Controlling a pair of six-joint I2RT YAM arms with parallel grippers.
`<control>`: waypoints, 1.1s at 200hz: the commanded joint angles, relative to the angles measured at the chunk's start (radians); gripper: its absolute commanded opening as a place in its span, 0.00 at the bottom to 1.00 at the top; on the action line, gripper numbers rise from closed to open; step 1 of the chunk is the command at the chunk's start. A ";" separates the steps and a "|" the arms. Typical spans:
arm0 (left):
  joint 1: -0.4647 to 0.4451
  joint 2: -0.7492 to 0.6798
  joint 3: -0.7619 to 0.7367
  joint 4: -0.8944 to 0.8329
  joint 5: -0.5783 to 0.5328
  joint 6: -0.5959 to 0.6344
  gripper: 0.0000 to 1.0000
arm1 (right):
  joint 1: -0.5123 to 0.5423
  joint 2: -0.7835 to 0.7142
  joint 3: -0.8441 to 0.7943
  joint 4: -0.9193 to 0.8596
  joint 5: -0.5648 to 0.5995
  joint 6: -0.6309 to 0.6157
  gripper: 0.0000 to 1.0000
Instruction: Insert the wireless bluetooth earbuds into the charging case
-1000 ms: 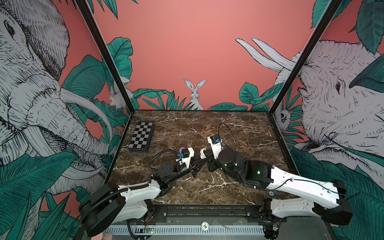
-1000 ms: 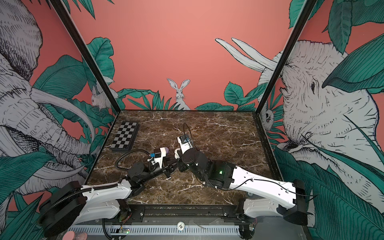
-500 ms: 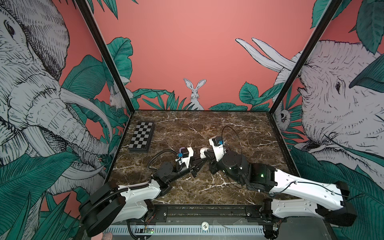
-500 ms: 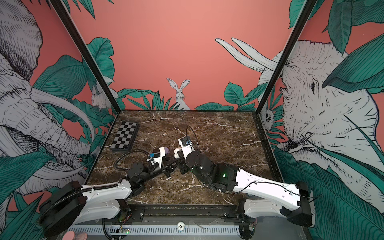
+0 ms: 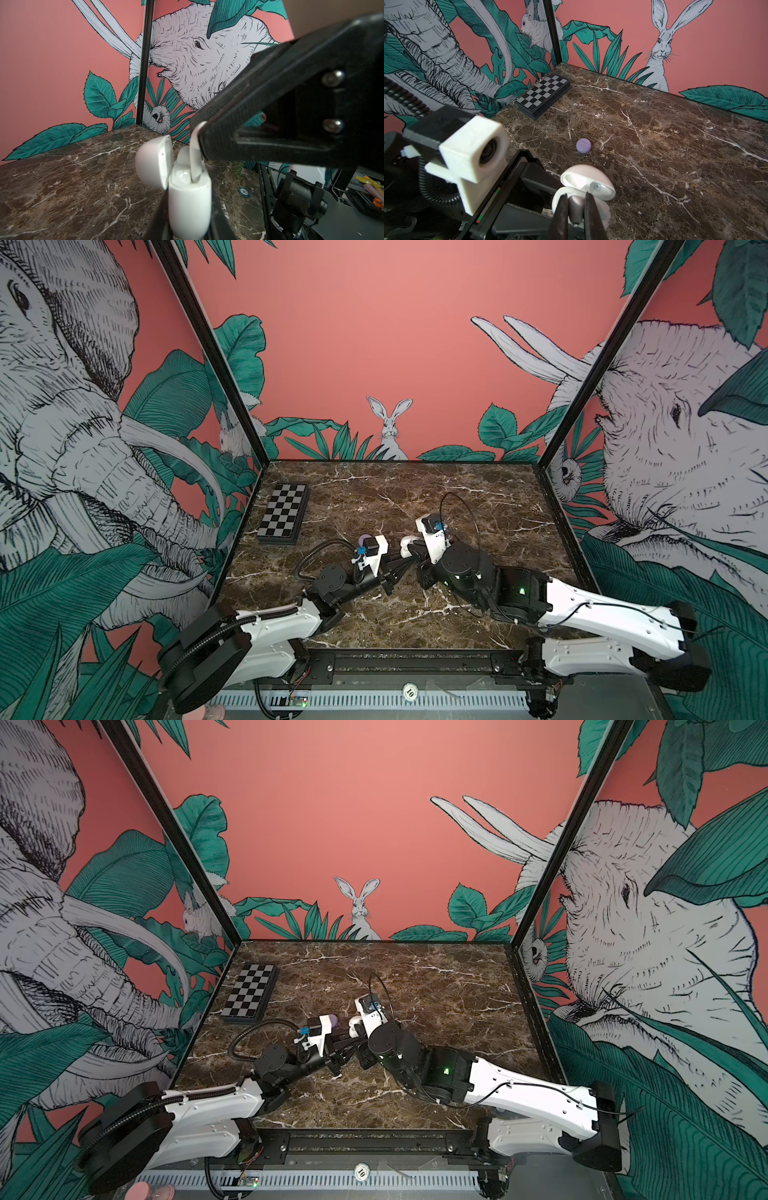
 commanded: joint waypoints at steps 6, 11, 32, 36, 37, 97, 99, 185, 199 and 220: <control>0.003 -0.027 0.009 0.023 0.029 0.027 0.00 | 0.016 0.020 0.021 -0.016 -0.006 0.001 0.00; 0.003 -0.030 0.009 0.018 0.030 0.028 0.00 | 0.016 0.022 0.023 -0.019 -0.005 0.002 0.00; 0.003 -0.038 0.008 0.009 0.031 0.040 0.00 | 0.016 0.024 0.026 -0.025 -0.003 0.010 0.00; 0.003 -0.041 0.008 0.007 0.031 0.041 0.00 | 0.016 0.024 0.026 -0.025 -0.003 0.012 0.00; 0.003 -0.042 0.008 0.008 0.031 0.042 0.00 | 0.016 0.024 0.026 -0.025 -0.004 0.013 0.00; 0.003 -0.046 0.007 0.005 0.041 0.054 0.00 | 0.017 0.039 0.035 -0.037 0.003 0.041 0.00; 0.003 -0.045 0.008 0.004 0.042 0.054 0.00 | 0.017 0.040 0.036 -0.040 0.005 0.043 0.00; 0.002 -0.054 0.012 -0.014 0.034 0.080 0.00 | 0.015 0.068 0.069 -0.094 0.024 0.087 0.00; 0.002 -0.053 0.012 -0.013 0.033 0.080 0.00 | 0.015 0.067 0.069 -0.100 0.035 0.091 0.00; 0.001 -0.055 0.011 -0.014 0.028 0.084 0.00 | 0.015 0.066 0.069 -0.102 0.039 0.093 0.00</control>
